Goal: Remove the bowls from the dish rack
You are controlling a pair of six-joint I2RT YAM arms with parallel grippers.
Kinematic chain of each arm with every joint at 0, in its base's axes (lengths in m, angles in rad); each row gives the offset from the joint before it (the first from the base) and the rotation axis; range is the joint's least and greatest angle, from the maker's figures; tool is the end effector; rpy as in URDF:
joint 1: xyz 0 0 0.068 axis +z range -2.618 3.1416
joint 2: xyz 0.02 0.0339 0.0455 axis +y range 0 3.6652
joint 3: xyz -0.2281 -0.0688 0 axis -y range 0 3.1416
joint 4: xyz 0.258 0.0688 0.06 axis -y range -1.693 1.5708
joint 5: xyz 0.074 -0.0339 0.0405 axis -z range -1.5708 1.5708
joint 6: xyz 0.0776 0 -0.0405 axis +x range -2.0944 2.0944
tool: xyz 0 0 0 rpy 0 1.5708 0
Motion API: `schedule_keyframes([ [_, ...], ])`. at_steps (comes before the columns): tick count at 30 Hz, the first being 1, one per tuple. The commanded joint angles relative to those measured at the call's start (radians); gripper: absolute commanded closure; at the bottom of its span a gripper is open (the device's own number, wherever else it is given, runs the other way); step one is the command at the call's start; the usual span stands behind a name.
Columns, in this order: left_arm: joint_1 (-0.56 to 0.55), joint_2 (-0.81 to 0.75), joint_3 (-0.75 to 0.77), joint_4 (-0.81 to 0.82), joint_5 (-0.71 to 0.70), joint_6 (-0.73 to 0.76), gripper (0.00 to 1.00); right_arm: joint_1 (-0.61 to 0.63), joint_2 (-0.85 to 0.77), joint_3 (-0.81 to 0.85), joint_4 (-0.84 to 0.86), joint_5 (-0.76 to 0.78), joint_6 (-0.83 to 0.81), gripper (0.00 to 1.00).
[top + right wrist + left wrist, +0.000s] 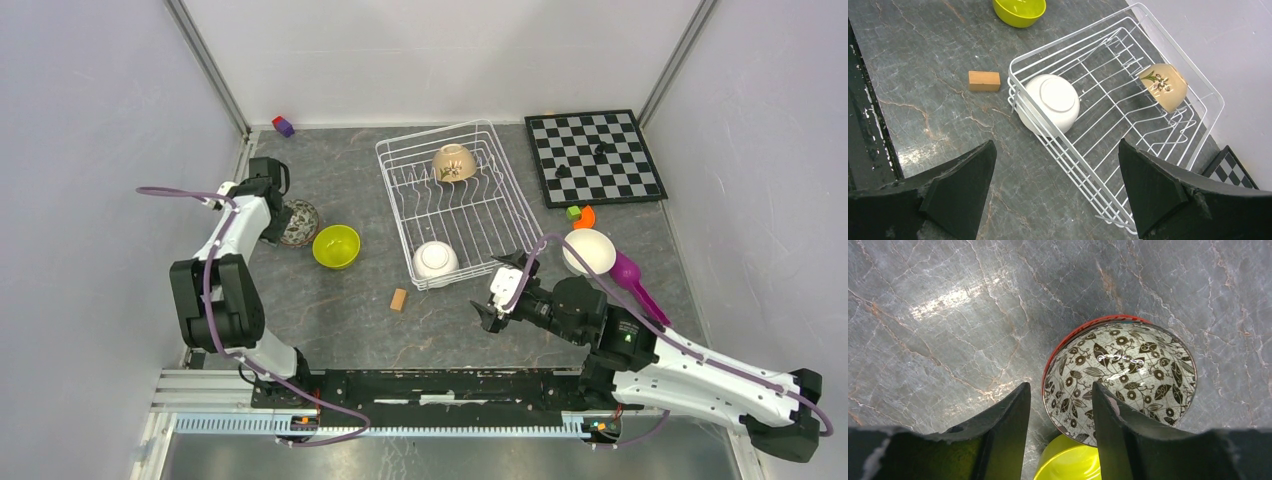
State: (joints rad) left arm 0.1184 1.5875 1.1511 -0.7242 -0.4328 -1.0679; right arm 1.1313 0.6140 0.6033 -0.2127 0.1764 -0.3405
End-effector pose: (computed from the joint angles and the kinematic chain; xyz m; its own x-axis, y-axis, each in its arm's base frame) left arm 0.3344 0.0726 0.1544 -0.1994 -0.8247 -0.5292 -0.9296 0.3300 -0.1640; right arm 0.1139 0.2104 0.2688 0.1844 -0.3806 -0.9062 -0.8026 0.4738 -0.3623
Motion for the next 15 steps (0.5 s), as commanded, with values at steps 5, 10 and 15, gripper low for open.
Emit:
schedule_keyframes([
  [5, 0.003, -0.118, 0.009, 0.022, -0.040, -0.017, 0.43, 0.002, 0.027, 0.003, 0.031, 0.005, 0.016, 0.02],
  [10, 0.002, -0.168, 0.008, 0.028, -0.032, 0.007, 0.40, 0.002, 0.023, -0.036, 0.114, 0.134, 0.048, 0.02],
  [15, 0.001, -0.181, 0.033, 0.028, 0.007, 0.045, 0.35, 0.002, 0.043, -0.068, 0.195, 0.260, 0.153, 0.02],
])
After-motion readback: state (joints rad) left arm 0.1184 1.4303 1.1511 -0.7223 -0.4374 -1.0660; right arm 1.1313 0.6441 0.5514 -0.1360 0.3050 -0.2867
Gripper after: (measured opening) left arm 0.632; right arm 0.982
